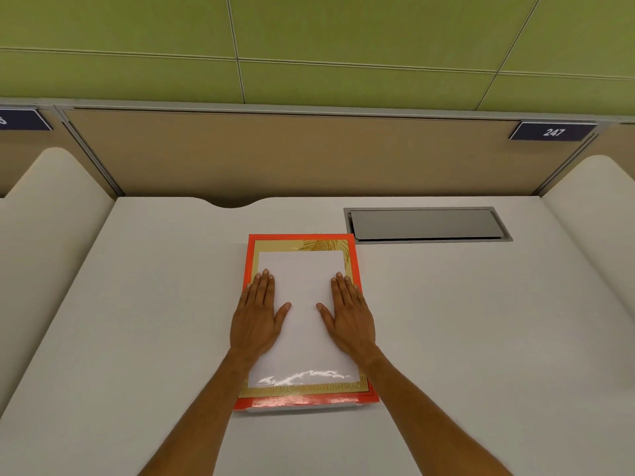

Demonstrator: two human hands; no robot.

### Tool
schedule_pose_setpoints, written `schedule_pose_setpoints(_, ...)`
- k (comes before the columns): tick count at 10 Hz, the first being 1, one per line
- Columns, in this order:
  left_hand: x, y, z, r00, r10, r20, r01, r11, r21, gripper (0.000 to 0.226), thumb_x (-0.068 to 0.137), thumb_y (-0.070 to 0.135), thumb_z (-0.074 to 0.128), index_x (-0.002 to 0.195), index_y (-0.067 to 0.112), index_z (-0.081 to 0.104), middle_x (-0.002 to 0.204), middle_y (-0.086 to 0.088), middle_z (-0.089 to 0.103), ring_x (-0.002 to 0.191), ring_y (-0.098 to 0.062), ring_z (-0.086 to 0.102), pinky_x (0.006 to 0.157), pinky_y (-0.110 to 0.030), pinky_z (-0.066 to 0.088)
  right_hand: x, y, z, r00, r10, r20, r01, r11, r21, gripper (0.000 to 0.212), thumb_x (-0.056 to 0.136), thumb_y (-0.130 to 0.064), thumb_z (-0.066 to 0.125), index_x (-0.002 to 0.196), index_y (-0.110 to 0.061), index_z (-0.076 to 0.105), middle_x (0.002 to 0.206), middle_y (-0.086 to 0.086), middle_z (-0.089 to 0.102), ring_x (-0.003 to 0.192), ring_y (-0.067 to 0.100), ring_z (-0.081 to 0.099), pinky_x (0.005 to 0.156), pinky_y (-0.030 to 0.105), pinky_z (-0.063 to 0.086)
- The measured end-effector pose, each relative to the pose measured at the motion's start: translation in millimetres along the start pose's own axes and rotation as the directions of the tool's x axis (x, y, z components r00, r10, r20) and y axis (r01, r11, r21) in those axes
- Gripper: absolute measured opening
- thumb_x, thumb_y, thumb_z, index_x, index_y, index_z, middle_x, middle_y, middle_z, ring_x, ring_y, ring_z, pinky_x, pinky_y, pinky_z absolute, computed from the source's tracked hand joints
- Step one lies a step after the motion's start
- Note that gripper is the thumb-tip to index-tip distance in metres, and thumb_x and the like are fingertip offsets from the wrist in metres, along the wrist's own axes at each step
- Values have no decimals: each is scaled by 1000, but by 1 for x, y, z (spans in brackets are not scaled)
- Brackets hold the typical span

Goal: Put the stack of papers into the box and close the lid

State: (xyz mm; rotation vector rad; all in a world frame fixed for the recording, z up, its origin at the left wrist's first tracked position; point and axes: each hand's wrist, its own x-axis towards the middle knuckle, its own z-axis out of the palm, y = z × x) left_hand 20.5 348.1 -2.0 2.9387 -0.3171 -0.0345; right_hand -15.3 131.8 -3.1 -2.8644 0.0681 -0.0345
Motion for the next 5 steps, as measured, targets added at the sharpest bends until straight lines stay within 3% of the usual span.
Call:
schedule_pose_setpoints(4,2,-2,1,999,27,35,-28,1000,8,88,93,67,5,155,7,16,164,-8,16,152,-22,13,123,-36,11,1,4,-2,998,-5,60,3,1000,27,82,93,-67,17,156,-15,5,164,1,6,152,17,4,125,37,13)
schedule_pose_setpoints(5,4,2,1,1000,-12,-17,11,1000,-25,90,91,70,3,156,8,12,165,-8,12,153,-23,8,124,-37,10,2,10,-9,999,-6,33,4,997,81,91,87,-75,12,156,-16,5,164,1,6,152,17,4,122,31,3)
